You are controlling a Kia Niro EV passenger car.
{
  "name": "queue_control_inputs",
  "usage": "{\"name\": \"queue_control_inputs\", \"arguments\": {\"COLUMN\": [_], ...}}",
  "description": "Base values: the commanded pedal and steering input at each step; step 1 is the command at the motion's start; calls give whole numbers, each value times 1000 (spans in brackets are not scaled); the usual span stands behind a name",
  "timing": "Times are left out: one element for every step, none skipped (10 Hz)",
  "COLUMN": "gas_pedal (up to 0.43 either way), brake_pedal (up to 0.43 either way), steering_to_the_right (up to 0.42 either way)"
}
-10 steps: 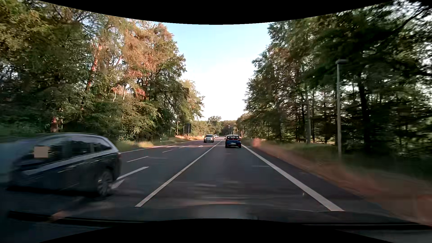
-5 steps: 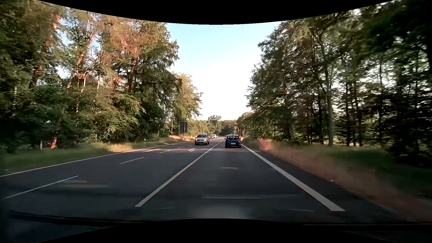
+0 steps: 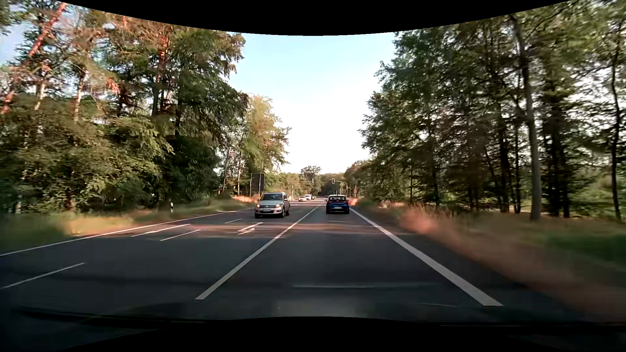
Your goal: Follow the waypoints while adhering to traffic rules and regulations
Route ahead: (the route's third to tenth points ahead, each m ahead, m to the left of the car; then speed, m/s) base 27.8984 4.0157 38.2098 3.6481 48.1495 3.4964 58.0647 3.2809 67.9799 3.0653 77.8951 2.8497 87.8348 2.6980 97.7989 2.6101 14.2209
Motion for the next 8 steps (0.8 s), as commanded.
{"name": "queue_control_inputs", "arguments": {"gas_pedal": [98, 98, 98, 98, 98, 98, 98, 98], "brake_pedal": [0, 0, 0, 0, 0, 0, 0, 0], "steering_to_the_right": [-3, -2, -2, -2, -2, -2, -2, -2]}}
